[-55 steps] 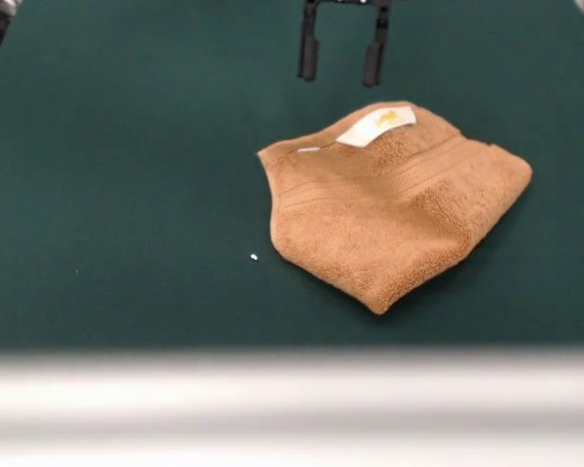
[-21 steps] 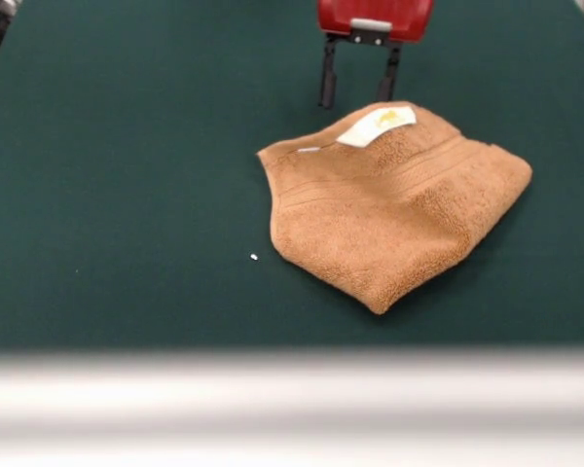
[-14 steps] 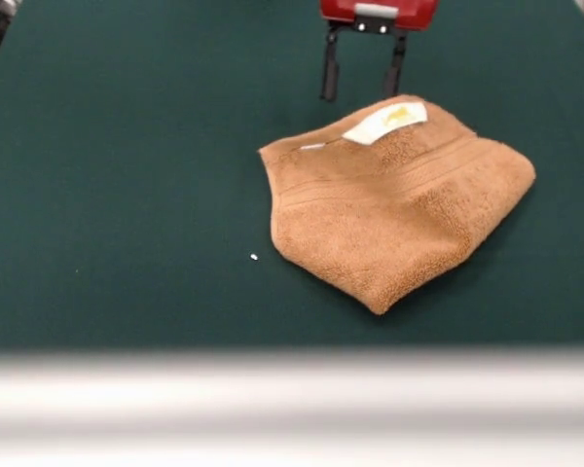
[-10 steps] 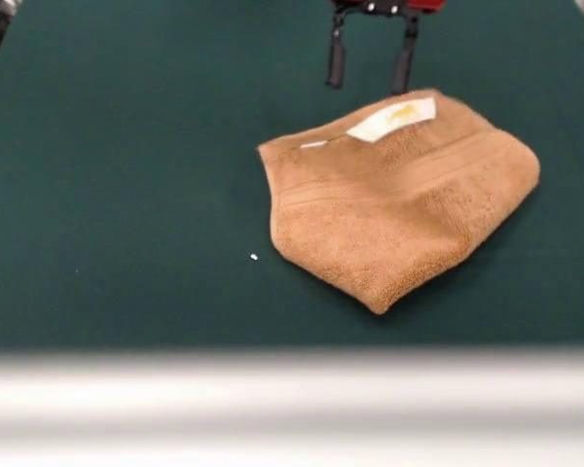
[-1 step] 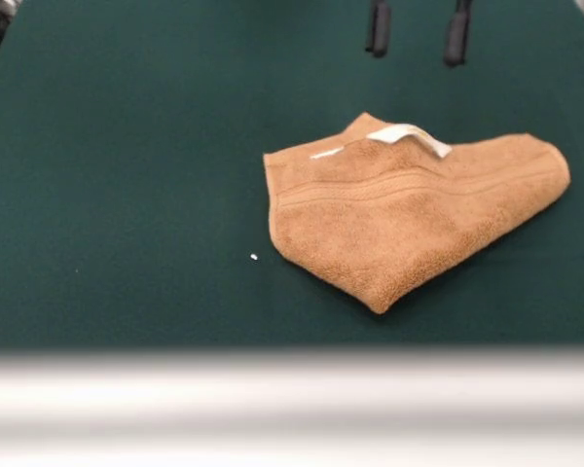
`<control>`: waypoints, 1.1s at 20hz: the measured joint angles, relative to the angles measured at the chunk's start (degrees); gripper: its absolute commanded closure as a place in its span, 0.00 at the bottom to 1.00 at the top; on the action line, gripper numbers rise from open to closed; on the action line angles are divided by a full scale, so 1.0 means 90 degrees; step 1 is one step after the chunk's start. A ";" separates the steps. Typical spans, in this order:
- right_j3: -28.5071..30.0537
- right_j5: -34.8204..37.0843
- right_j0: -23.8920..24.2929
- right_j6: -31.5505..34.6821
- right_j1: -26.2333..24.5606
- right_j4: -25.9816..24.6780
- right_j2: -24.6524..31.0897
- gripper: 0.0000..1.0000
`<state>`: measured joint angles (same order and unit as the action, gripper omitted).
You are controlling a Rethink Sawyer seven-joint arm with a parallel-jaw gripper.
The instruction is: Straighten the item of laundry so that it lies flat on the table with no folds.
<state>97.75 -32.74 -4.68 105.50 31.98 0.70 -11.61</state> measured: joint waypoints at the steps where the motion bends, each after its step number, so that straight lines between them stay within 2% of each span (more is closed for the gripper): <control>1: -0.0057 -0.0016 -0.0061 0.0000 -0.0013 0.0046 -0.0042 0.00; 14: -0.0452 0.0288 -0.0190 0.0000 0.0041 -0.0066 -0.0260 0.00; 22: -0.0745 0.0435 -0.0337 0.0000 -0.0018 0.0057 -0.0486 0.00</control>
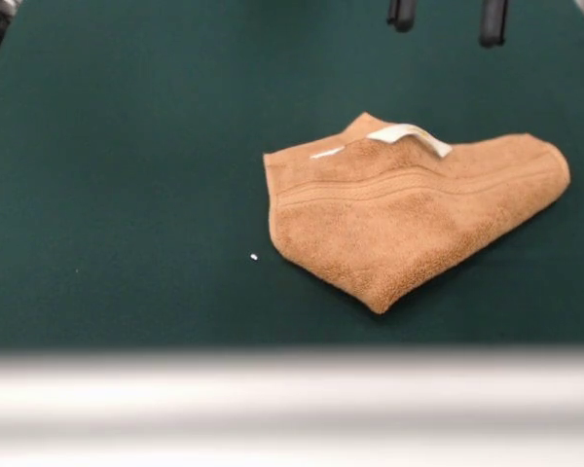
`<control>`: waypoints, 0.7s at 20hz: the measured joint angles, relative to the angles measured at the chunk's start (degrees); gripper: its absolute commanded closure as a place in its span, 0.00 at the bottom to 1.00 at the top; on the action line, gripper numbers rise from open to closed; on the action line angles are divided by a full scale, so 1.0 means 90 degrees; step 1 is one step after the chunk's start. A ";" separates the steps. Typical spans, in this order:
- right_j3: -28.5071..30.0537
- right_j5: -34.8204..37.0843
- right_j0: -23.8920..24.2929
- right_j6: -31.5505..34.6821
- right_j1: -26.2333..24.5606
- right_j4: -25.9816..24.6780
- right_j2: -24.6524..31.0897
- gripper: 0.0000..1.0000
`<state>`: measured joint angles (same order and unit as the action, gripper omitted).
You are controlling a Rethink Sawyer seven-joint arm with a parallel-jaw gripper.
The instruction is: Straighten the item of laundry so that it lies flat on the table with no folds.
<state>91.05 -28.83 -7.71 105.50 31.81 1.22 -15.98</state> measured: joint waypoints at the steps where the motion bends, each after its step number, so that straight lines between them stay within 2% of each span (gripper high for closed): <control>1: -0.0101 0.0000 -0.0037 0.0000 -0.0047 0.0011 -0.0026 0.00; 12: -0.0682 0.0001 -0.0077 0.0000 -0.0577 0.0127 -0.0128 0.00; 13: -0.0828 0.0001 -0.0086 0.0000 -0.0771 0.0218 -0.0215 1.00; 14: -0.0849 0.0001 -0.0088 0.0000 -0.0799 0.0227 -0.0223 1.00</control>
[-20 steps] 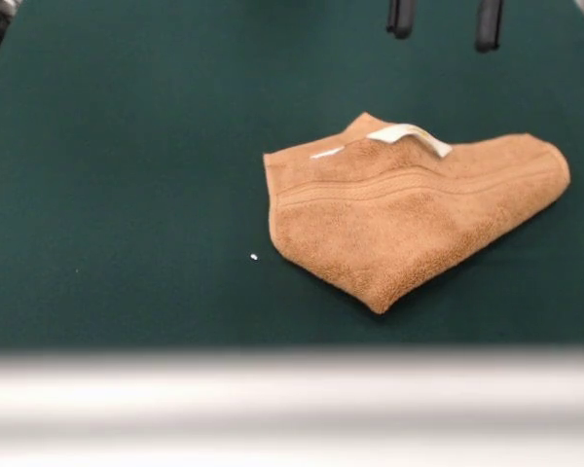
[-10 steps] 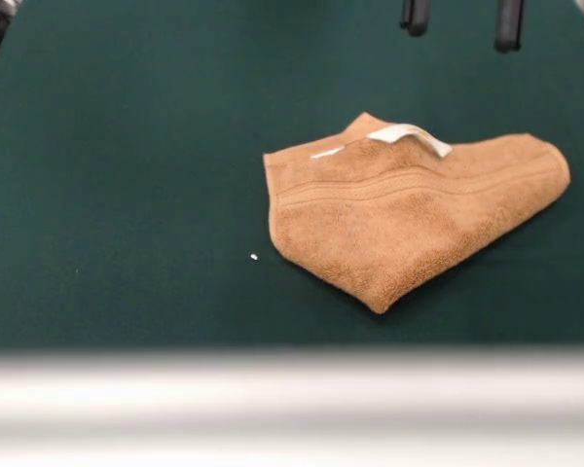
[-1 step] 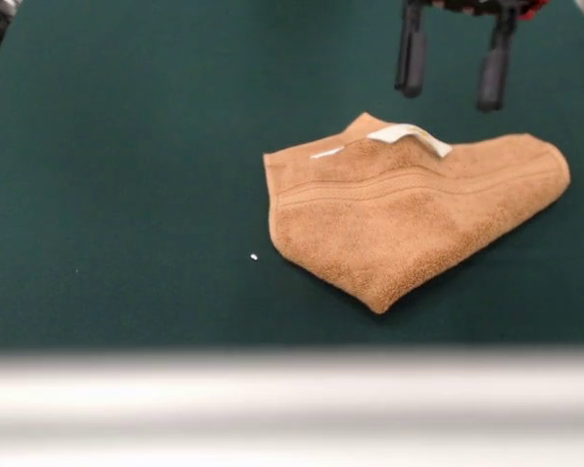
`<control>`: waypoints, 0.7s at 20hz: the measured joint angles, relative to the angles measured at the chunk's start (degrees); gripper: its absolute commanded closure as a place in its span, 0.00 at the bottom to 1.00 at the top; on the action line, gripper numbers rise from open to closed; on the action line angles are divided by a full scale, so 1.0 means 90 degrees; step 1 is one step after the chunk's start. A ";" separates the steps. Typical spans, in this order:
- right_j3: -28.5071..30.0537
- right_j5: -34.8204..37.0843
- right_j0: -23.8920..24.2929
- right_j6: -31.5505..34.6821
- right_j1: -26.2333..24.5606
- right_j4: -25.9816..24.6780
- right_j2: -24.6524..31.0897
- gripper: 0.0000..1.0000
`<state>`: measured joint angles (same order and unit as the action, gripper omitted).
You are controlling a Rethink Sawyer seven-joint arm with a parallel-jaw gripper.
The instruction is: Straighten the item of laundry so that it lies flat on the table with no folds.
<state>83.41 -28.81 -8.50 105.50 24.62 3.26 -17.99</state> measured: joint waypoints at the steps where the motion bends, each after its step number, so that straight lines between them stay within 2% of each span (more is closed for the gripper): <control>1: -0.0021 0.0000 -0.0001 0.0000 -0.0028 0.0009 -0.0009 1.00; 14: -0.0470 0.0299 -0.0011 0.0000 -0.0402 0.0022 -0.0170 1.00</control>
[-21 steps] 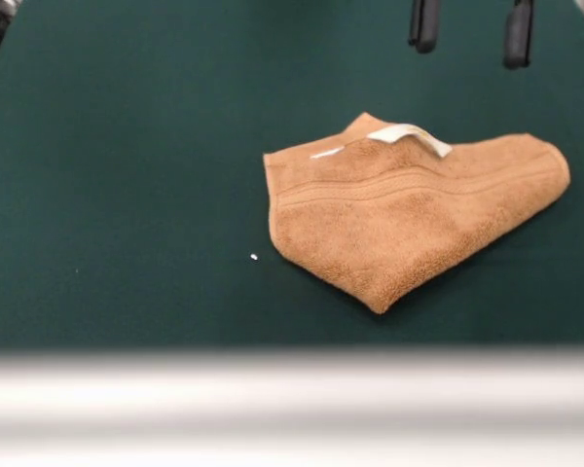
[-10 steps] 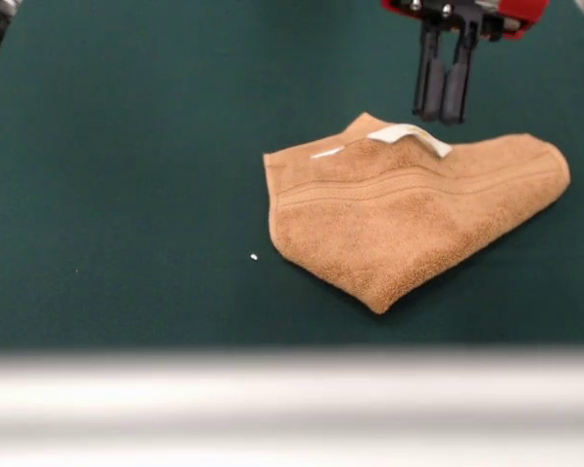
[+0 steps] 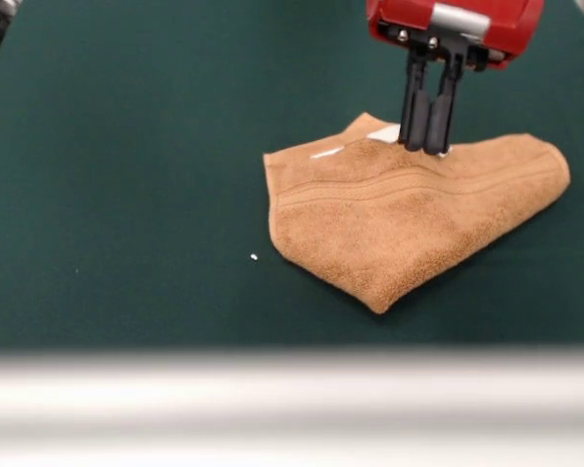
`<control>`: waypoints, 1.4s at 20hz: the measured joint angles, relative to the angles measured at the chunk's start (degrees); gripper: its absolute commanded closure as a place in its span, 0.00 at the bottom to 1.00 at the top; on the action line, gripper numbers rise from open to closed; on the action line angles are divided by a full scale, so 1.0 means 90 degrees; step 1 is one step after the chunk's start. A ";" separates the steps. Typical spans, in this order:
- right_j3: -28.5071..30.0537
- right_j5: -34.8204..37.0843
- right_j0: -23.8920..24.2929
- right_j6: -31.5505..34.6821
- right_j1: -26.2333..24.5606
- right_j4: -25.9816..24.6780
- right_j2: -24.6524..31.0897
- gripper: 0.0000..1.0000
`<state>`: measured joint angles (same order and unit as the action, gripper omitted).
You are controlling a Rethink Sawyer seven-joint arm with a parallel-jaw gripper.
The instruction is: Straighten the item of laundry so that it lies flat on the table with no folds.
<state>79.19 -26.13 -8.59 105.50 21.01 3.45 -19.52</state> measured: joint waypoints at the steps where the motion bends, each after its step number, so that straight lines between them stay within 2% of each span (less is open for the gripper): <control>1: -0.0039 0.0072 -0.0001 0.0000 -0.0010 0.0000 0.0000 1.00; 6: -0.0194 0.0301 0.0003 0.0000 -0.0122 0.0000 0.0000 1.00; 12: -0.0372 0.1061 0.0076 0.0000 -0.0297 -0.0009 0.0019 1.00; 13: -0.0425 0.1450 0.0108 0.0000 -0.0339 -0.0011 0.0026 1.00; 18: -0.0561 0.2378 0.0160 0.0000 -0.0468 -0.0011 0.0029 1.00; 22: -0.0684 0.3800 0.0225 0.0000 -0.0531 -0.0042 0.0038 1.00; 24: -0.0690 0.4237 0.0255 0.0000 -0.0514 -0.0049 0.0065 1.00; 25: -0.0690 0.4837 0.0337 0.0000 -0.0457 -0.0050 0.0189 1.00; 28: -0.0681 0.5532 0.0490 0.0000 -0.0323 -0.0050 0.0439 1.00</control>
<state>73.06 23.66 -4.19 105.50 18.10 3.00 -15.57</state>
